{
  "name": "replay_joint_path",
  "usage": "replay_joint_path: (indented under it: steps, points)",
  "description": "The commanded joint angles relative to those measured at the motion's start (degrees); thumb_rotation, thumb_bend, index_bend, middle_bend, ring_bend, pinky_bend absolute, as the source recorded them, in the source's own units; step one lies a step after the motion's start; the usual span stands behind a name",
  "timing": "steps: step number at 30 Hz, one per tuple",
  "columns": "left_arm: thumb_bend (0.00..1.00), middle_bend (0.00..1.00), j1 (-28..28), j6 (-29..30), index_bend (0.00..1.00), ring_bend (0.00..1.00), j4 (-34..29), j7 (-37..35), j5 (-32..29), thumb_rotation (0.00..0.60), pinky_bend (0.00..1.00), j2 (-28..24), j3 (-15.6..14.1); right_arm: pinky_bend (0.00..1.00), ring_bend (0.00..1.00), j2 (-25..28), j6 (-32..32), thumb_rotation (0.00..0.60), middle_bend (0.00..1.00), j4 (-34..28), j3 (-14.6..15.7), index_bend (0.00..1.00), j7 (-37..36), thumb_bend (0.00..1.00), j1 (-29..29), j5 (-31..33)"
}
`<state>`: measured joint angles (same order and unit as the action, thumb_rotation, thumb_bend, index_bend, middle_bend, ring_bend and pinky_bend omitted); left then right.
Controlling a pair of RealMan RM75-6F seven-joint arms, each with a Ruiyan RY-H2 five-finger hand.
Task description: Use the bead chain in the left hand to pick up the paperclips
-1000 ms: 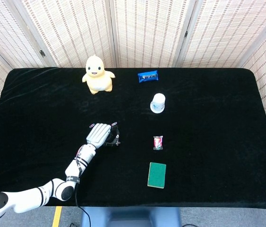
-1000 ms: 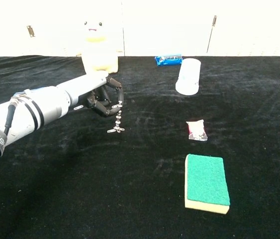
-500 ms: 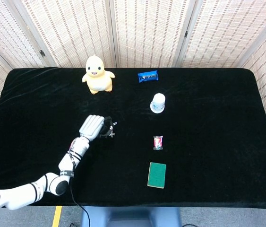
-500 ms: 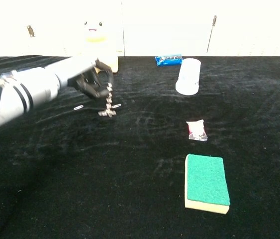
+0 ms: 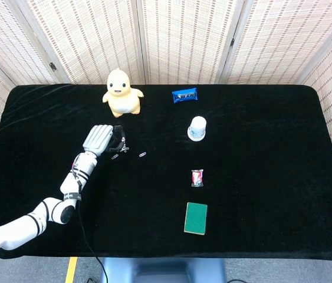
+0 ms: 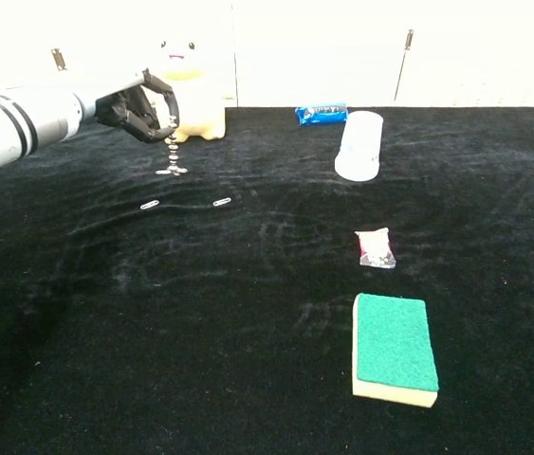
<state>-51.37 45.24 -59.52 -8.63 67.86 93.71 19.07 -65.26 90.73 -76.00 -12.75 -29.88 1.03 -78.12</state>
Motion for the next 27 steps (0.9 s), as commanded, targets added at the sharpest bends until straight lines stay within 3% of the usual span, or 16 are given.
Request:
replay_joint_path:
  steps: [1, 11, 16, 27]
  points:
    - [0.54, 1.0, 0.7, -0.2, 0.77, 1.0, 1.5, -3.1, 1.4, 0.6, 1.0, 0.0, -1.3, 0.0, 0.07, 0.0, 0.1, 0.6, 0.03, -0.4, 0.2, 0.0, 0.0, 0.35, -0.1, -0.6]
    - [0.54, 1.0, 2.1, 0.8, 0.76, 1.0, 5.6, -8.9, 4.2, 0.6, 1.0, 1.7, -4.0, 0.0, 0.07, -0.4, -2.2, 0.6, 0.03, -0.5, 0.5, 0.0, 2.1, 0.35, -1.3, -0.6]
    - [0.54, 1.0, 1.7, -0.9, 0.76, 1.0, 8.5, -11.4, 4.3, 0.6, 1.0, 2.2, -4.3, 0.0, 0.07, -1.2, -2.9, 0.6, 0.03, -0.5, -0.1, 0.0, 5.7, 0.35, -1.7, 1.2]
    - [0.54, 1.0, 2.1, -1.6, 0.76, 1.0, 12.5, -16.0, 5.6, 0.6, 1.0, 3.6, -5.5, 0.0, 0.07, -1.6, -2.7, 0.6, 0.03, -0.7, 0.1, 0.0, 6.6, 0.35, -1.9, 0.5]
